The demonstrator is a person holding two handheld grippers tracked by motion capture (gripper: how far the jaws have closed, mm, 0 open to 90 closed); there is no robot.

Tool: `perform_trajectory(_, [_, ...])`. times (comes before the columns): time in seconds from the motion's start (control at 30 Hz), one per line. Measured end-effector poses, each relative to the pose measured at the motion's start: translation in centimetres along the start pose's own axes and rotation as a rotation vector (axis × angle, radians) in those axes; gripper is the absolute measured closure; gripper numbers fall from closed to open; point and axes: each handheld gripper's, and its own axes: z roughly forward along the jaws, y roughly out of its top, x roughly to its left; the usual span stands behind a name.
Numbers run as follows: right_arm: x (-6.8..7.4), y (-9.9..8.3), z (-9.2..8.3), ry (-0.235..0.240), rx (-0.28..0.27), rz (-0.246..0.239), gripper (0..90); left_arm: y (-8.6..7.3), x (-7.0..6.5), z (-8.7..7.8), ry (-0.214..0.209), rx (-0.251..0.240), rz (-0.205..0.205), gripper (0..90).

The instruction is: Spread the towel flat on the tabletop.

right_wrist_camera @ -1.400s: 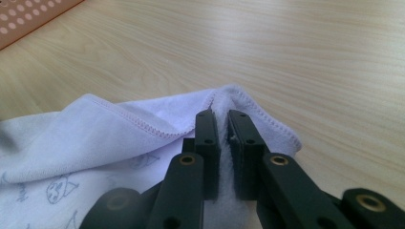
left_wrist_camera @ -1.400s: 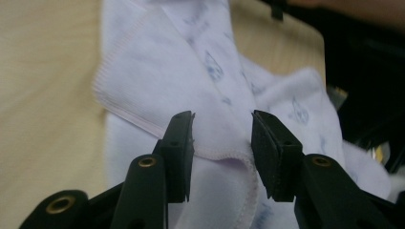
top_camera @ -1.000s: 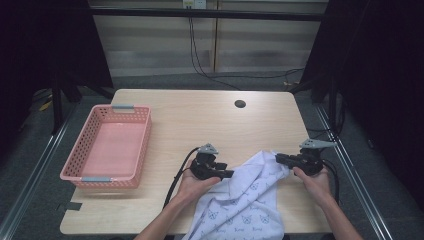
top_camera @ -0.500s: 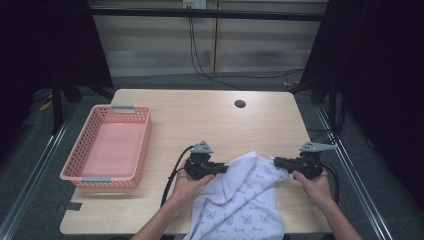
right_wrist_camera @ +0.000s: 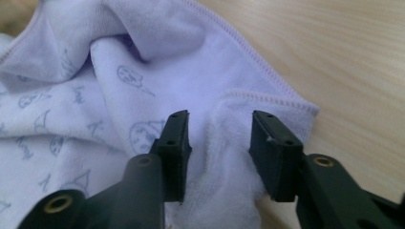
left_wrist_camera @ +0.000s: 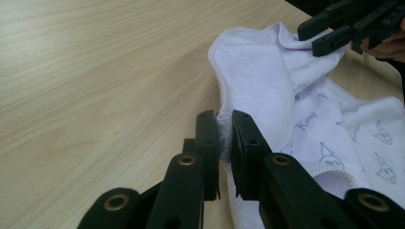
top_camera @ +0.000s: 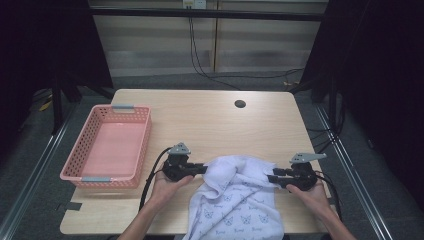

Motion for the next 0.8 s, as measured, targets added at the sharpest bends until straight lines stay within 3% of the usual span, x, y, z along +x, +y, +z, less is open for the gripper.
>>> perform_trajectory(0.17, [-0.5, 0.8, 1.4, 0.010, 0.014, -0.009, 56.1, 0.1, 0.4, -0.3, 0.002, -0.023, -0.011, 82.6])
perform_trajectory(0.27, [-0.7, 1.0, 2.6, -0.029, 0.046, -0.008, 59.0, 0.1, 0.5, -0.5, 0.008, -0.026, -0.010, 82.6])
perform_trajectory(0.33, [-0.9, 1.2, 2.7, -0.040, 0.045, -0.001, 66.1, 0.1, 0.6, -0.5, 0.006, -0.032, -0.015, 82.7])
perform_trajectory(0.47, [-0.9, 1.2, 2.6, -0.081, 0.060, -0.030, 82.0, 0.1, 0.6, -1.0, 0.016, -0.044, -0.017, 82.9])
perform_trajectory(0.6, [-1.0, 1.7, 1.3, -0.051, -0.014, -0.002, 83.4, 0.4, 0.8, -2.1, 0.021, -0.065, -0.011, 83.7])
perform_trajectory(0.8, [-1.5, 3.3, -1.9, -0.016, -0.192, 0.040, 83.1, 1.5, 1.0, -4.1, 0.040, -0.124, -0.006, 84.1])
